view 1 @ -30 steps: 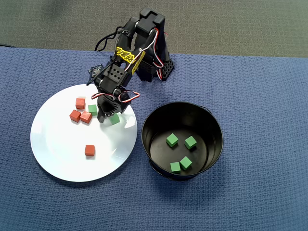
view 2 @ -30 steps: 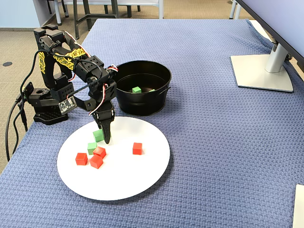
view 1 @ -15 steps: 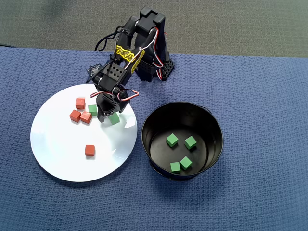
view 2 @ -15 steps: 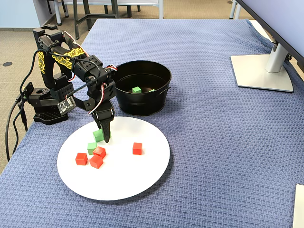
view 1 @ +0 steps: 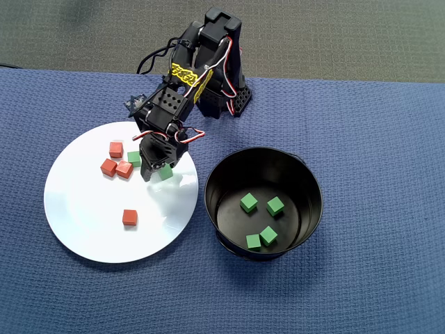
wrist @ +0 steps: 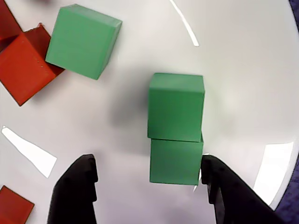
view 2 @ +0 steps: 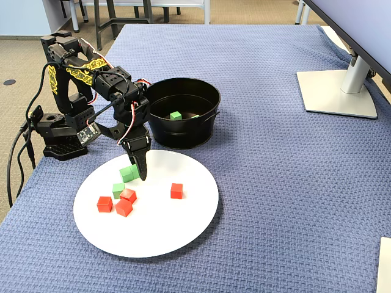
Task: Pick up the green cubes from the white plate and place them in the black recipient
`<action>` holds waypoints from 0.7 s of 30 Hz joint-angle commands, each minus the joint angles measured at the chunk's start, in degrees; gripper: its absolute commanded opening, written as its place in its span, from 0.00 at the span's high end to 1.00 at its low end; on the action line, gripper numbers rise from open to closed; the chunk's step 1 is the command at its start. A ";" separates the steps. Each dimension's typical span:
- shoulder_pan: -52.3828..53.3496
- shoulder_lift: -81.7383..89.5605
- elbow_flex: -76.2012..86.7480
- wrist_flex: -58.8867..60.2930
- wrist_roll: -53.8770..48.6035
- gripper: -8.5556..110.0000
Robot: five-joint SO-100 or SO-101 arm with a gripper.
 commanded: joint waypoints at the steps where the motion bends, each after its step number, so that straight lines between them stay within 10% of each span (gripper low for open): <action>1: -1.05 1.41 0.09 -0.70 -1.05 0.81; 21: -1.05 1.32 1.14 -2.29 -2.20 0.93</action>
